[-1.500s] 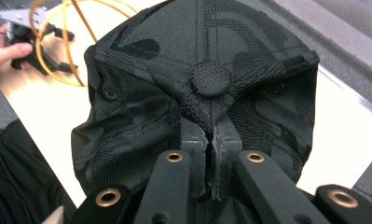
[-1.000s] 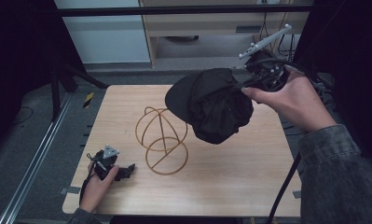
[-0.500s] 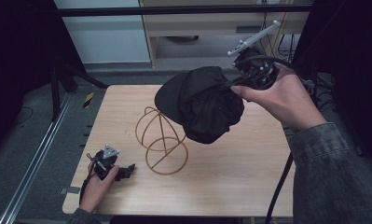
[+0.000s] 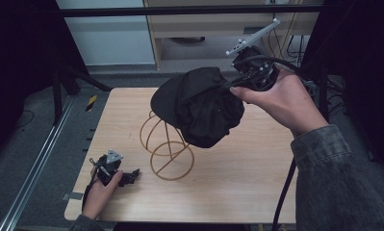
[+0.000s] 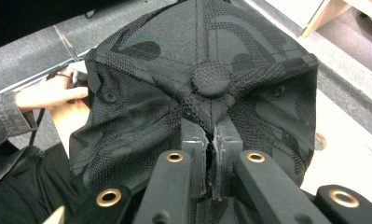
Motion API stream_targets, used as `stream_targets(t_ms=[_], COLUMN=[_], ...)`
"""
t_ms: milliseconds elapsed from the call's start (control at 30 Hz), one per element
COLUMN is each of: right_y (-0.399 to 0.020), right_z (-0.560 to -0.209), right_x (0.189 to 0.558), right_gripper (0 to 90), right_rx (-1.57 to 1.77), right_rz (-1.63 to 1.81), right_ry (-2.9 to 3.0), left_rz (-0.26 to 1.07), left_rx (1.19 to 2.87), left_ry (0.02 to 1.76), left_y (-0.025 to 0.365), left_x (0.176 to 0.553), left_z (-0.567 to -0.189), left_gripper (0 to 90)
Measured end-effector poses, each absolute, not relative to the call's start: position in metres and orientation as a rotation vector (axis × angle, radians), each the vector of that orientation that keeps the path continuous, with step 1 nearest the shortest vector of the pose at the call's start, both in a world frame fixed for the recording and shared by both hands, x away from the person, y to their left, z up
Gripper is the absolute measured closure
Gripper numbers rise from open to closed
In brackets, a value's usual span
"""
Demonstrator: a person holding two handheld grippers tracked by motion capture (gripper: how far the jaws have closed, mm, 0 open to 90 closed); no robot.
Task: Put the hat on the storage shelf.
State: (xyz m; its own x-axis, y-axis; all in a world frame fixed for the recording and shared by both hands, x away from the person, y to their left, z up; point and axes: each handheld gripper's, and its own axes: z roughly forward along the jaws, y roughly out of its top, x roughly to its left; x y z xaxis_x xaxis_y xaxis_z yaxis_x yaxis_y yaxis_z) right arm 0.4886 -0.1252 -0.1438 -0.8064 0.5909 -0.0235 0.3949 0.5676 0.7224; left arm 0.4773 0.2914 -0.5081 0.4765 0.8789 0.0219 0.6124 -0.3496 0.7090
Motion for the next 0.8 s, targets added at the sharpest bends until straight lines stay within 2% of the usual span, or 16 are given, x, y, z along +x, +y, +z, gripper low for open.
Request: stream_targets(t_ms=[433,800], right_y=[-0.088,-0.049], right_z=[-0.142,-0.155], right_x=[0.493,0.505], right_gripper=[86.0,85.8], right_rx=[0.75,0.72], right_rz=[1.102,1.047], right_ry=[2.576,2.645], left_rz=[0.532,0.536], left_rx=[2.087,2.083], left_ry=[1.231,1.232], left_y=[0.291,0.291], left_x=[0.477,0.477], left_z=[-0.508,-0.508], left_gripper=[0.0,0.0])
